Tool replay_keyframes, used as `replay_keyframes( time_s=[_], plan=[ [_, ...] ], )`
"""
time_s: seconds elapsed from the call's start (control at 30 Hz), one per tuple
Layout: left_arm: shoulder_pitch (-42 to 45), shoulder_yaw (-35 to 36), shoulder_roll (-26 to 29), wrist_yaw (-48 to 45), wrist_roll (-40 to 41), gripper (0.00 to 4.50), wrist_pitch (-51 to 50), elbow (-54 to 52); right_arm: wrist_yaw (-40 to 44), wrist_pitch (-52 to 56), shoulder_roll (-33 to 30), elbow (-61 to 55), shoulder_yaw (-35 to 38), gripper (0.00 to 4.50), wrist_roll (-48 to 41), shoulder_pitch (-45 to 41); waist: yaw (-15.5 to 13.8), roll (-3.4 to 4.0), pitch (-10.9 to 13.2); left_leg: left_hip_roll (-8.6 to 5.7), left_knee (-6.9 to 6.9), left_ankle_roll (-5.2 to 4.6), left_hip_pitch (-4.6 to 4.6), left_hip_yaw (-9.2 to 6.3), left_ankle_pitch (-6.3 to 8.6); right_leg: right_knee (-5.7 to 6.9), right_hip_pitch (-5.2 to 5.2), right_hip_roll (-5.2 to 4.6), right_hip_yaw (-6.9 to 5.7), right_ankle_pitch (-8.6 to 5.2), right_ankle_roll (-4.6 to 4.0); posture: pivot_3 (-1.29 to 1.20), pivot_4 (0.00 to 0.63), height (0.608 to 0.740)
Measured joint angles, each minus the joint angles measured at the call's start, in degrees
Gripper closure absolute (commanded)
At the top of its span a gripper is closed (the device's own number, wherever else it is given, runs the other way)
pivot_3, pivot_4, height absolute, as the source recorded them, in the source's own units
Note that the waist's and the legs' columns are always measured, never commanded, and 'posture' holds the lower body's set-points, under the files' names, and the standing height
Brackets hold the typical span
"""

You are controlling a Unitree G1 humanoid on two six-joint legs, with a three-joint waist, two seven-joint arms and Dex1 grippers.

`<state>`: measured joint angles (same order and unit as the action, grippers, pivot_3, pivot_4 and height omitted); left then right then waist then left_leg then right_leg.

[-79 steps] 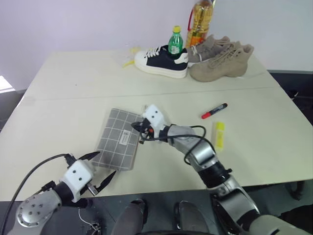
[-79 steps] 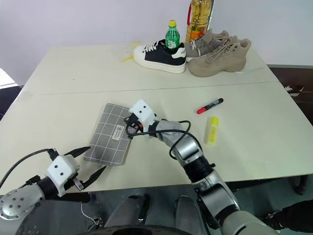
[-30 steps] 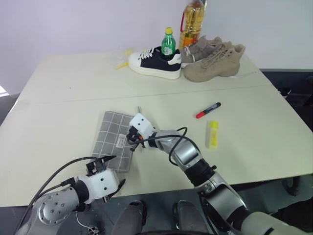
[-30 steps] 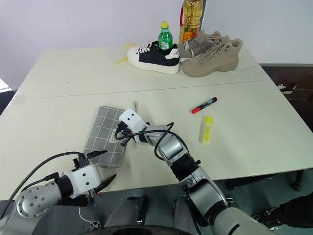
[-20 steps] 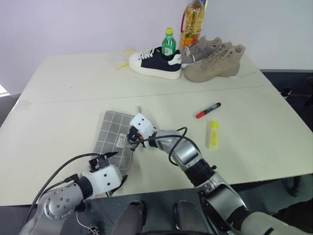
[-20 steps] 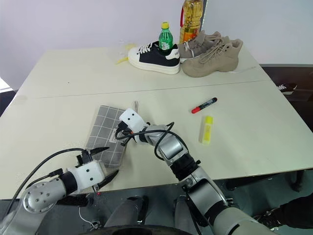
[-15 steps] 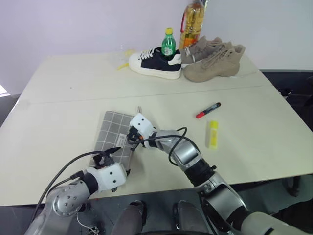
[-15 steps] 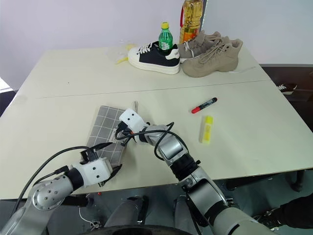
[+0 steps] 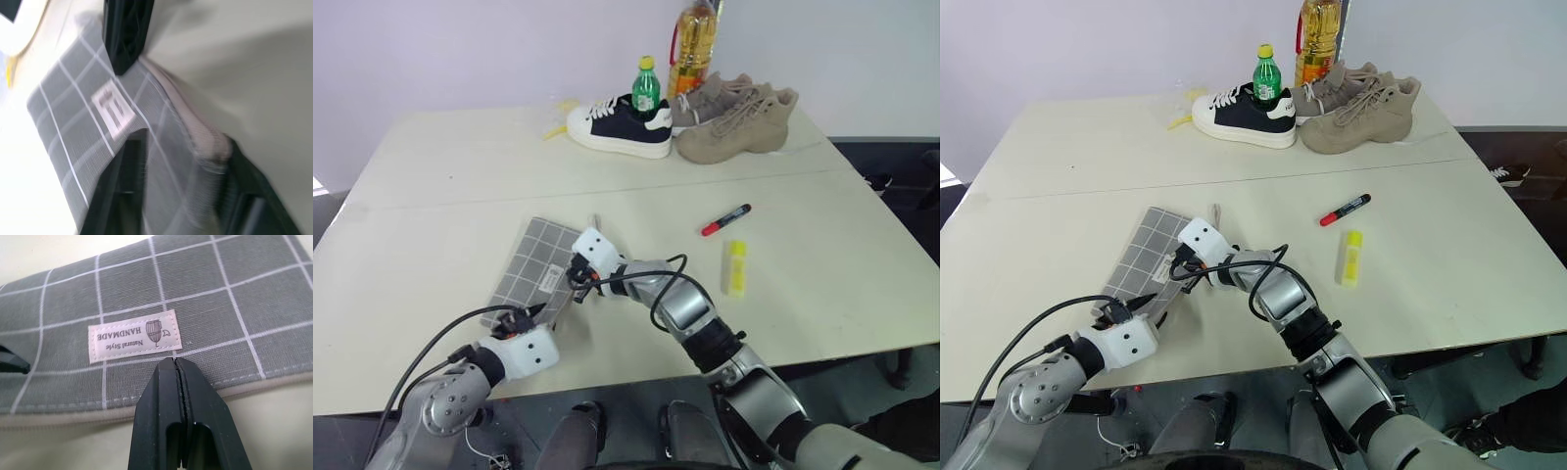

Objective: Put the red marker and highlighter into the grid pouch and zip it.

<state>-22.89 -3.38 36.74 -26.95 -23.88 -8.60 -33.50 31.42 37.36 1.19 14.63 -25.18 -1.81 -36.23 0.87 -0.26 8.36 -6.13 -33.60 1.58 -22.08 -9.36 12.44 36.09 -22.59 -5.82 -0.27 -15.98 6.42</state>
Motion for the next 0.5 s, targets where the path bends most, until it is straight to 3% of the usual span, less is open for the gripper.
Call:
replay_keyframes(
  time_s=[0.17,0.27,0.33,0.5],
  plan=[
    [-0.8,1.2,-0.8,0.0,0.2,2.55,-0.6,0.0,0.1,-0.2,0.0,0.2,0.0,4.50,0.1,0.0,0.0,0.00,0.0,0.00,0.00,0.00,0.00,0.00,0.00,0.00,0.00,-0.01,0.01,-0.01,-0.02,0.00,0.150,0.740],
    [-1.1,2.1,-1.1,-0.1,0.7,3.33,-0.8,0.1,0.2,-0.3,0.0,0.2,0.0,4.50,0.1,0.0,0.0,0.00,0.0,0.00,0.00,0.00,0.00,-0.01,0.00,0.00,0.00,-0.01,0.01,-0.02,-0.03,0.00,0.150,0.740],
    [-1.6,2.6,-1.3,-0.1,0.9,4.32,-0.8,0.4,0.3,-0.3,0.0,0.2,0.0,4.50,0.2,0.0,0.0,0.00,0.0,0.00,0.00,0.00,-0.01,0.00,0.00,0.00,0.00,0.00,0.01,-0.02,-0.03,0.00,0.150,0.740],
    [-1.6,3.7,-2.2,0.0,2.5,4.46,0.3,0.6,0.0,-1.3,0.0,0.4,0.1,4.50,0.6,0.0,0.0,0.00,0.0,0.00,0.00,0.00,-0.01,-0.01,0.00,0.00,0.00,-0.01,0.01,-0.01,-0.03,0.00,0.150,0.740]
  ],
)
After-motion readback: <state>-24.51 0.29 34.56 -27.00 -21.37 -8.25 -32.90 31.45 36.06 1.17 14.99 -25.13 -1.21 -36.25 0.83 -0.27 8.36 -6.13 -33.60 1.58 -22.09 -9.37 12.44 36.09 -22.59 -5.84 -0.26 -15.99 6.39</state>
